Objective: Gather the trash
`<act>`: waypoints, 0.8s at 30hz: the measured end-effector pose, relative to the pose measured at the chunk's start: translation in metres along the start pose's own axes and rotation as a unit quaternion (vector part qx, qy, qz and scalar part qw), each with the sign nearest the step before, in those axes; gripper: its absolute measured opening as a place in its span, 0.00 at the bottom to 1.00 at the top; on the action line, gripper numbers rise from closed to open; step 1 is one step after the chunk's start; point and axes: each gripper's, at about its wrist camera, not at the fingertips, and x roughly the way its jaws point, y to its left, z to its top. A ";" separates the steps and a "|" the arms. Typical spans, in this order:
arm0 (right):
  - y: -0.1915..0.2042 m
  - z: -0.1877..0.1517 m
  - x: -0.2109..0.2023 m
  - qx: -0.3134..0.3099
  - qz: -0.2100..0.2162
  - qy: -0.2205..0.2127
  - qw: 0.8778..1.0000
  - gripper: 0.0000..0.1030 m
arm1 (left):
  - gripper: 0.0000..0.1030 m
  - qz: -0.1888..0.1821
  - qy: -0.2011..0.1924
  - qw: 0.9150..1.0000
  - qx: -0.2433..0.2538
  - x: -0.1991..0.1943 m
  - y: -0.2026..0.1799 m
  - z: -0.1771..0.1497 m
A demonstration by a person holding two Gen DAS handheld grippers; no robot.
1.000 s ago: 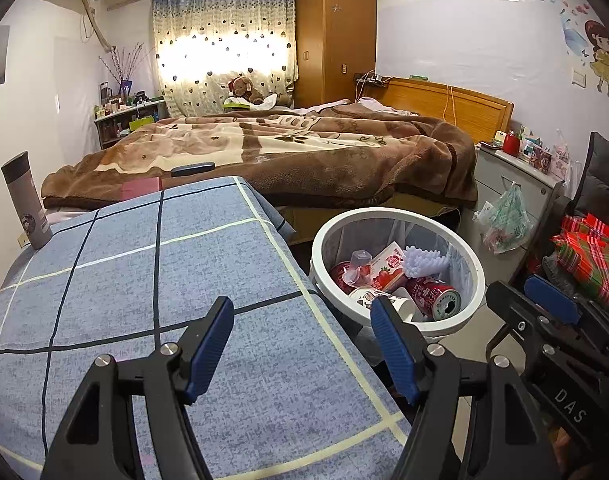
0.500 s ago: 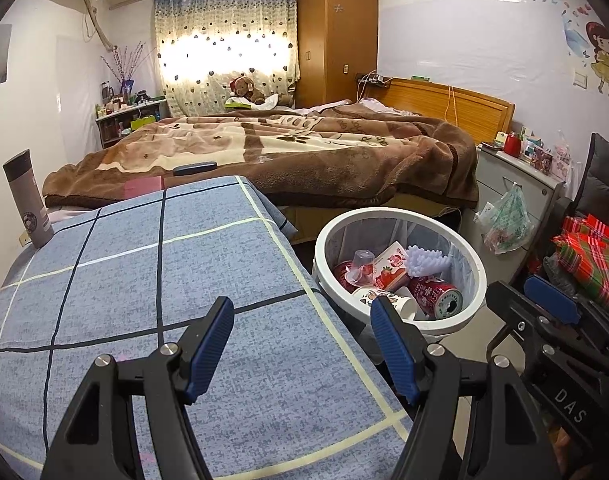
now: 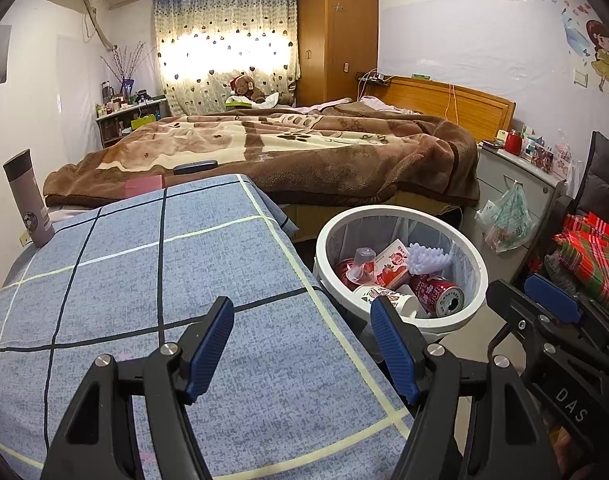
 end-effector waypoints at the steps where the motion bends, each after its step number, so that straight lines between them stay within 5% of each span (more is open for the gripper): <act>1: 0.000 0.000 0.000 0.000 0.001 0.000 1.000 0.53 | 0.71 0.000 -0.001 1.000 0.000 -0.001 0.000 0.000; 24: 0.004 -0.001 0.001 -0.002 0.001 0.001 1.000 0.53 | 0.71 0.003 0.000 1.000 -0.004 -0.001 0.005 0.001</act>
